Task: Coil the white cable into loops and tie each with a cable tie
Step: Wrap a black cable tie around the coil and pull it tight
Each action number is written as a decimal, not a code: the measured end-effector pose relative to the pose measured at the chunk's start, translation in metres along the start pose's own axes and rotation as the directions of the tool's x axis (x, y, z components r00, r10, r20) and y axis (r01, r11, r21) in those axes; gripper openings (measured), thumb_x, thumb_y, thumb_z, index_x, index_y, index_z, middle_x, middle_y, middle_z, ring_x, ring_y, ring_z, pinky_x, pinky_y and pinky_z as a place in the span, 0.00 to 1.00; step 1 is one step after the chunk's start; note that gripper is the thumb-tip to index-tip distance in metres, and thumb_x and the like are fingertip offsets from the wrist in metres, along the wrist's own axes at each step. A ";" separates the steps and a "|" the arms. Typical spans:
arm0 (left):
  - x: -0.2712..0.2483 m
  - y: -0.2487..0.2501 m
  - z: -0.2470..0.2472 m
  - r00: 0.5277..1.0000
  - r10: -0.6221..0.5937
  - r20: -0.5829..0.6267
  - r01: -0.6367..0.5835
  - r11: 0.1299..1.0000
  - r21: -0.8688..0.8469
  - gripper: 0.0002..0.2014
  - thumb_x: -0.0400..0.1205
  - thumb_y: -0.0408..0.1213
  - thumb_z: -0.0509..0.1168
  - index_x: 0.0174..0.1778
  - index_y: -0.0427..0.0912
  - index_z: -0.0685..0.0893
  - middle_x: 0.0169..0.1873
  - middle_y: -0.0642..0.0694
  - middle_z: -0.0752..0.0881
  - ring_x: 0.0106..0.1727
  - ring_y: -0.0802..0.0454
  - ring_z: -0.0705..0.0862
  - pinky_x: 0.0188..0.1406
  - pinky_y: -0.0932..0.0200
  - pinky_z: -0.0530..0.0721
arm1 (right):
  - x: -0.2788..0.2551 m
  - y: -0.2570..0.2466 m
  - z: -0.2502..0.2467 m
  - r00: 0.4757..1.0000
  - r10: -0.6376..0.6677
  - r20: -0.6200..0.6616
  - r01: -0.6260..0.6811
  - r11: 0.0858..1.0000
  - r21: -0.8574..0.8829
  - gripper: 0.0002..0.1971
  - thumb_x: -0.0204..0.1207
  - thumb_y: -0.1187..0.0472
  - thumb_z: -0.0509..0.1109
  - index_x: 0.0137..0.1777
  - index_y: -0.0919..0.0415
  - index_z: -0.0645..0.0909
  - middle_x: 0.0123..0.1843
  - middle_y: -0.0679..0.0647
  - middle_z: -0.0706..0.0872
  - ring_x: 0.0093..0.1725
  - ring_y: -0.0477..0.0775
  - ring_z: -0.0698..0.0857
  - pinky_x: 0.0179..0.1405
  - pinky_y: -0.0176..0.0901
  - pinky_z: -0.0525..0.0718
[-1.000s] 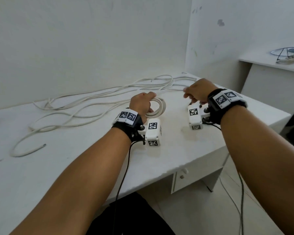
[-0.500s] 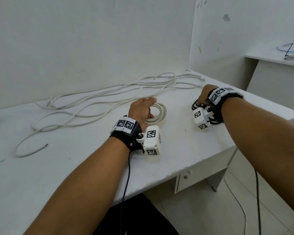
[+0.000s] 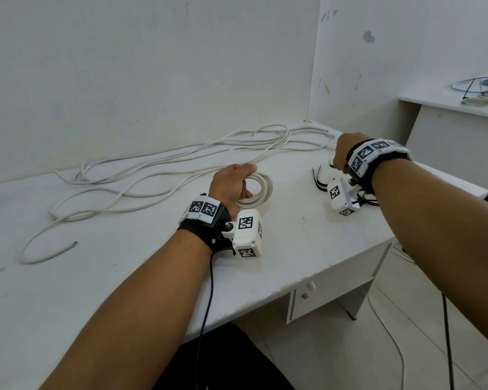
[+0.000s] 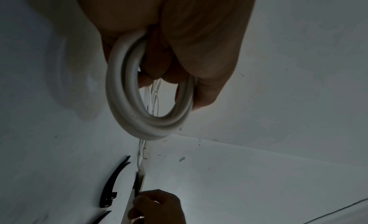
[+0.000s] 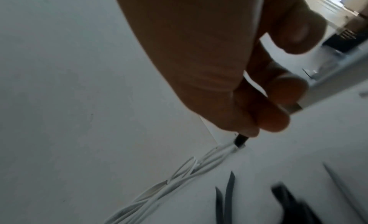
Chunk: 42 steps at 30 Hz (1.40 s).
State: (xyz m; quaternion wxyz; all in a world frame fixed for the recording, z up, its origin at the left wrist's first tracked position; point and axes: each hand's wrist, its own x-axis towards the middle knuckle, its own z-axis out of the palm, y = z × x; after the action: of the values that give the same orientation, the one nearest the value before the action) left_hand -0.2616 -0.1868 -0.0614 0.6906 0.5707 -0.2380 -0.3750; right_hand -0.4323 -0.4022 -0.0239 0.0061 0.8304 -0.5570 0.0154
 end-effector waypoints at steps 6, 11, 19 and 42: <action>0.002 0.002 0.000 1.000 0.023 0.016 -0.023 1.000 -0.001 0.19 0.79 0.34 0.72 0.25 0.44 0.71 0.14 0.52 0.62 0.14 0.54 0.60 0.25 0.57 0.72 | -0.029 -0.007 -0.037 0.989 -0.039 -0.142 0.039 0.999 0.001 0.07 0.66 0.60 0.72 0.33 0.61 0.77 0.30 0.59 0.82 0.30 0.62 0.83 0.35 0.49 0.86; 0.002 0.013 -0.007 0.998 0.053 0.023 -0.053 0.998 -0.019 0.19 0.79 0.34 0.71 0.26 0.44 0.70 0.14 0.53 0.62 0.15 0.54 0.60 0.26 0.56 0.71 | -0.048 -0.033 -0.046 0.982 -0.069 -0.179 0.085 0.993 0.083 0.06 0.73 0.65 0.71 0.38 0.65 0.78 0.38 0.61 0.83 0.37 0.64 0.82 0.33 0.47 0.78; -0.010 0.040 -0.052 0.996 0.087 0.011 -0.087 0.996 0.009 0.18 0.82 0.33 0.68 0.28 0.44 0.70 0.12 0.55 0.62 0.13 0.56 0.60 0.22 0.59 0.71 | -0.061 -0.117 -0.032 0.950 -0.257 -0.177 0.310 0.837 0.450 0.08 0.73 0.67 0.69 0.36 0.64 0.88 0.30 0.54 0.91 0.33 0.53 0.92 0.40 0.50 0.93; -0.034 0.051 -0.222 0.975 0.123 -0.184 -0.102 0.988 0.119 0.05 0.80 0.29 0.69 0.43 0.39 0.90 0.33 0.41 0.82 0.23 0.53 0.68 0.18 0.63 0.76 | -0.132 -0.319 0.020 0.675 -0.736 -0.049 0.106 0.031 0.994 0.11 0.76 0.73 0.74 0.41 0.61 0.75 0.35 0.59 0.86 0.31 0.54 0.86 0.38 0.47 0.88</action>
State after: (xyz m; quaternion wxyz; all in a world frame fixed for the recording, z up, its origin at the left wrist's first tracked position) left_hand -0.1012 -0.0214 -0.0612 0.6984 0.6263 -0.2228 -0.2654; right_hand -0.1868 -0.1600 -0.0462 -0.6483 0.7400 -0.1060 0.1442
